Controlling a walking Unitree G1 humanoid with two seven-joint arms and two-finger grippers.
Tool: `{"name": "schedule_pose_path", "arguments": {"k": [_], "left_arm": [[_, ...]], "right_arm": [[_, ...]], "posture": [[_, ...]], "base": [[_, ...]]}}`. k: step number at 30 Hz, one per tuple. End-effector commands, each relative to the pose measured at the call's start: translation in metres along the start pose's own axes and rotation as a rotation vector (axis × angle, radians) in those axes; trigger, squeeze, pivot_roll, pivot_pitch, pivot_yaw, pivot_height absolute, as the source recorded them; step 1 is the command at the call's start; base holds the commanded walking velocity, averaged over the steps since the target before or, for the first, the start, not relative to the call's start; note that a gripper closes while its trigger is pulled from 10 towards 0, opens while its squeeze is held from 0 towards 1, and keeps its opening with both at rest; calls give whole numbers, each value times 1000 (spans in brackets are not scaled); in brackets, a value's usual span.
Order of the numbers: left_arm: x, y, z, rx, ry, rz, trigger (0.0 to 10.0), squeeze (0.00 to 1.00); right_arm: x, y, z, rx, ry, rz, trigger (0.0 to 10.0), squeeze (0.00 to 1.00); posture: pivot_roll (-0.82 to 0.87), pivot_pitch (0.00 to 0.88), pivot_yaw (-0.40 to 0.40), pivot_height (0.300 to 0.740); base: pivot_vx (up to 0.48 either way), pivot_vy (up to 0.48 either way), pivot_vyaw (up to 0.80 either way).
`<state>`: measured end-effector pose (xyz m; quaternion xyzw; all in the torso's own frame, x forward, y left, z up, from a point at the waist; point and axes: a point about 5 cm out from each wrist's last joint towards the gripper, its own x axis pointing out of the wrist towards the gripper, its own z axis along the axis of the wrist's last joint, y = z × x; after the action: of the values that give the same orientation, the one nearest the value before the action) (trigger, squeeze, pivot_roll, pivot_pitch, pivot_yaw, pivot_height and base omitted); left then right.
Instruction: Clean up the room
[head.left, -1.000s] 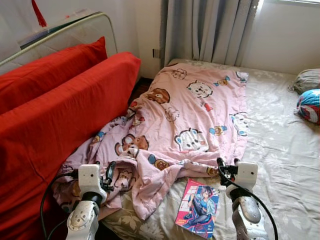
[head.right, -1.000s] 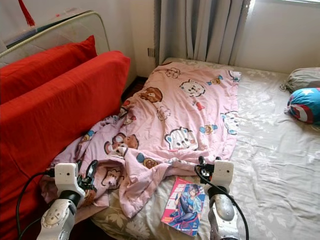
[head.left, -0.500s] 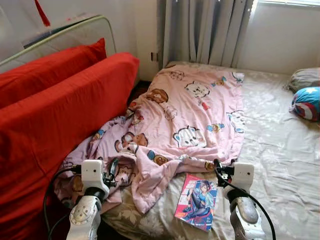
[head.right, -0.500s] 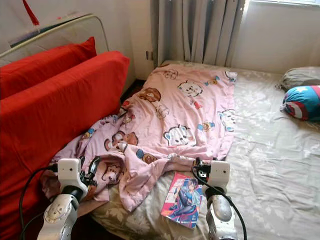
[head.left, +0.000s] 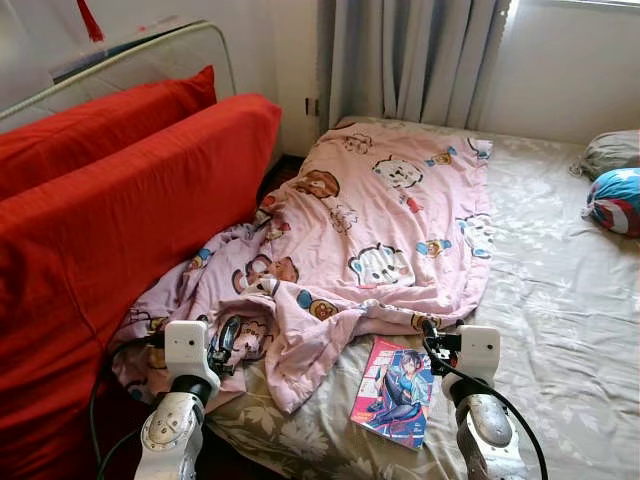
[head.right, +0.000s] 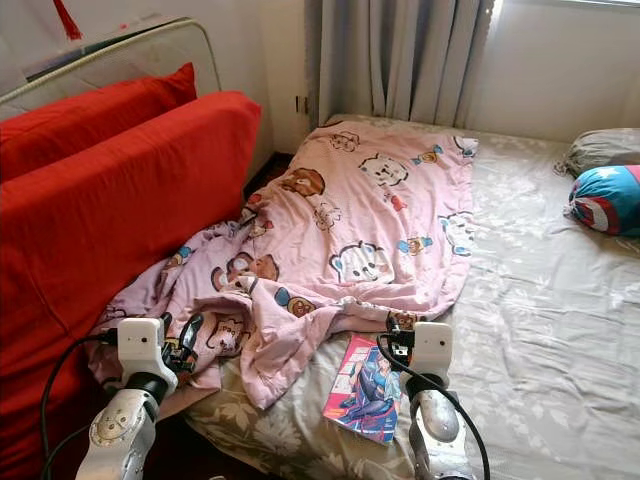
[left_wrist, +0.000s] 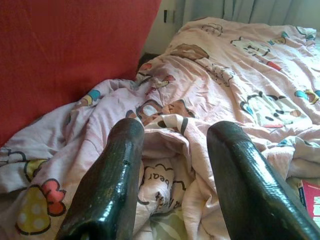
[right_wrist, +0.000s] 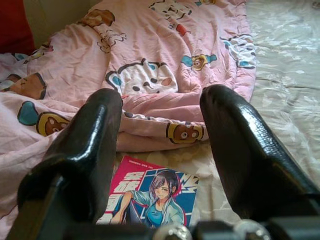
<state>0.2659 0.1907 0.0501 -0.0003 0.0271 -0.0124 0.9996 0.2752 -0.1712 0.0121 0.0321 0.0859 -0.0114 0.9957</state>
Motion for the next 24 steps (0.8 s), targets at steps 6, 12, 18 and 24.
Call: {"name": "schedule_pose_path", "arguments": {"k": [6, 12, 18, 24], "left_arm": [[-2, 0, -2, -5, 17, 2, 10000, 0], [0, -2, -1, -6, 16, -4, 10000, 0], [1, -3, -1, -8, 17, -10, 10000, 0], [0, -4, -1, -10, 20, -15, 10000, 0]], "right_arm": [[-1, 3, -1, -1, 0, 7, 10000, 0], [-2, 5, -2, 2, 4, 11, 10000, 0], [-1, 8, -2, 5, 8, 21, 10000, 0], [-1, 9, -4, 6, 15, 25, 10000, 0]], "posture": [[-14, 37, 8, 660], [-14, 41, 9, 660], [-10, 45, 7, 660], [-5, 43, 6, 660]], "base": [[0, 0, 0], [0, 0, 0], [0, 0, 0], [0, 0, 0]]}}
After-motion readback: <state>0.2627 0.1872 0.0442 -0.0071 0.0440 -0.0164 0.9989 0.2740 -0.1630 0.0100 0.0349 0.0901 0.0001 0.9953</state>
